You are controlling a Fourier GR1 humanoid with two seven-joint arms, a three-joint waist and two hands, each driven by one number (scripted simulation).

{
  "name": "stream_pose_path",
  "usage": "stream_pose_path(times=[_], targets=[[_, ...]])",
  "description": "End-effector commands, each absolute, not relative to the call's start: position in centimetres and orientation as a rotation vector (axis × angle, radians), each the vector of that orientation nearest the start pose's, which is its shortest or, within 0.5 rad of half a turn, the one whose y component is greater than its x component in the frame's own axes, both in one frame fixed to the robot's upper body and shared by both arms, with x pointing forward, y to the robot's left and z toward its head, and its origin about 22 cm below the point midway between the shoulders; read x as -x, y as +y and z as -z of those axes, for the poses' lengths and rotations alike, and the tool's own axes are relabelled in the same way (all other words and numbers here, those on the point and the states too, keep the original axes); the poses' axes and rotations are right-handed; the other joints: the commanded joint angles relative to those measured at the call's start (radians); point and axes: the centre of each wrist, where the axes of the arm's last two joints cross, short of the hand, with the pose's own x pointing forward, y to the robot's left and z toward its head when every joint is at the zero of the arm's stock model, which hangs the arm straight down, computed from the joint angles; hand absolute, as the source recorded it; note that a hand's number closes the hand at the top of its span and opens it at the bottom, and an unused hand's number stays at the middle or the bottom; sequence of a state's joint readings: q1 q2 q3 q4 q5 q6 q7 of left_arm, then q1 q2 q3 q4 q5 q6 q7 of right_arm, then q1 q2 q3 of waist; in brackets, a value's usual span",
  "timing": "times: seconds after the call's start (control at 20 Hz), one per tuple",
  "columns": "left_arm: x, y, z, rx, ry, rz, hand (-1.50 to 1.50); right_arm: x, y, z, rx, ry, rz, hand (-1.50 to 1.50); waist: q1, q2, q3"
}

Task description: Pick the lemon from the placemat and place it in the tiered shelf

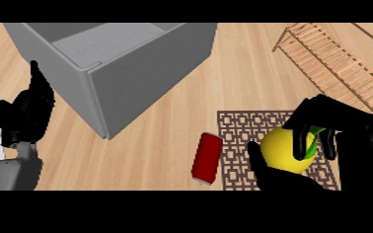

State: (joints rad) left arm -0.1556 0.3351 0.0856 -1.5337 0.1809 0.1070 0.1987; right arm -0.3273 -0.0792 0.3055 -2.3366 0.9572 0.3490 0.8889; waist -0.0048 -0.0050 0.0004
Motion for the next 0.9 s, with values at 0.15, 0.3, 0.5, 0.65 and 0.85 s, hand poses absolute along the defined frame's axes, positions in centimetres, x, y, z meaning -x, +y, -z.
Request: stream_pose_path(times=[0.15, 0.3, 0.5, 0.65, 0.85], targets=[[-27.9, 29.3, -6.5, -0.110, -1.538, 0.036, 0.00, -17.8, -21.6, -25.9, 0.995, -1.645, -0.470, 1.50, -0.011, 0.002, 0.000], [-29.5, 30.0, -5.9, -0.132, -1.530, 0.014, 0.00, -19.3, -23.9, -26.3, 0.994, -1.610, -0.438, 1.50, -0.024, 0.005, 0.000], [-29.7, 29.3, -6.7, -0.119, -1.534, 0.032, 0.00, -21.4, -28.0, -26.4, 0.924, -1.631, -0.306, 1.50, -0.024, 0.005, 0.001], [-29.3, 28.3, -5.7, -0.090, -1.514, 0.024, 0.00, -21.6, -31.9, -26.4, 0.947, -1.600, -0.309, 1.50, -0.021, 0.006, 0.001], [-29.3, 27.8, -7.0, -0.103, -1.535, 0.048, 0.00, -23.2, -36.9, -26.5, 0.959, -1.589, -0.243, 1.50, -0.007, 0.008, 0.001]])
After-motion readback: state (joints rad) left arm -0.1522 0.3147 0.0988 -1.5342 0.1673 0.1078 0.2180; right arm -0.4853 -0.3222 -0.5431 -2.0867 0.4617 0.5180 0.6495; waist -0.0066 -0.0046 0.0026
